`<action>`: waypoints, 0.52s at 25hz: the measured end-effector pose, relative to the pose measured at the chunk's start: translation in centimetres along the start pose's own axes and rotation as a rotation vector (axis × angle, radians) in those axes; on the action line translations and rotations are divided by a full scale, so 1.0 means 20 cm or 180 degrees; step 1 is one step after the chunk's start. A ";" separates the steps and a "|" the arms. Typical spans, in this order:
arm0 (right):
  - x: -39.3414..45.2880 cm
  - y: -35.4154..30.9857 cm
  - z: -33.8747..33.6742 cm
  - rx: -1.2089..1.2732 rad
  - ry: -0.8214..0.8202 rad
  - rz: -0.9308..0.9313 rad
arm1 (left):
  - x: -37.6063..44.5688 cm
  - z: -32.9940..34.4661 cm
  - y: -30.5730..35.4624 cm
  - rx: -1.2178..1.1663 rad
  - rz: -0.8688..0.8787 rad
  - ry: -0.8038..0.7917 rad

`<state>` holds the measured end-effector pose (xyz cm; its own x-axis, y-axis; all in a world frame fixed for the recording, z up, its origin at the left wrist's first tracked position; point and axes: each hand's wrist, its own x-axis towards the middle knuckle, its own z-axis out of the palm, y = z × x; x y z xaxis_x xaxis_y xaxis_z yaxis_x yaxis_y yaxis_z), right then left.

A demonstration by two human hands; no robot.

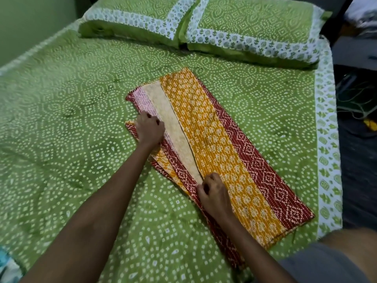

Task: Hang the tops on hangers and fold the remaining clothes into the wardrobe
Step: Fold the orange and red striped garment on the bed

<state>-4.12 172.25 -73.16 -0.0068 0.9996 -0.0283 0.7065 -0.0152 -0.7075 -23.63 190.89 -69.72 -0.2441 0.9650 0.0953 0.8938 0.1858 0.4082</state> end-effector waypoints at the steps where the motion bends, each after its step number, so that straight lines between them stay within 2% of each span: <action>1: 0.02 -0.01 0.01 0.0040 0.0023 0.0094 | 0.01 0.02 0.07 -0.0327 0.0129 -0.0205; 3: 0.05 -0.02 0.01 0.0077 0.0148 0.0249 | 0.04 0.09 0.20 -0.1368 -0.0148 -0.0888; 5: 0.06 -0.02 0.01 0.0146 0.0271 0.0316 | 0.08 0.17 0.31 -0.2634 -0.1044 -0.1149; 7: 0.09 -0.02 0.01 0.0258 0.0257 0.0343 | 0.16 0.21 0.37 -0.3142 -0.1570 -0.1074; 11: 0.14 -0.02 0.00 0.0172 0.0166 0.0187 | 0.36 0.15 0.45 -0.3804 -0.2066 -0.0870; 13: 0.14 -0.03 -0.02 0.0329 0.0386 -0.0141 | 0.41 0.05 0.42 -0.4008 -0.2131 -0.0377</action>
<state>-4.15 174.99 -72.54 0.0536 0.9949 0.0855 0.6308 0.0327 -0.7752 -17.84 200.51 -66.42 -0.3905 0.7839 -0.4828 -0.3139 0.3796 0.8703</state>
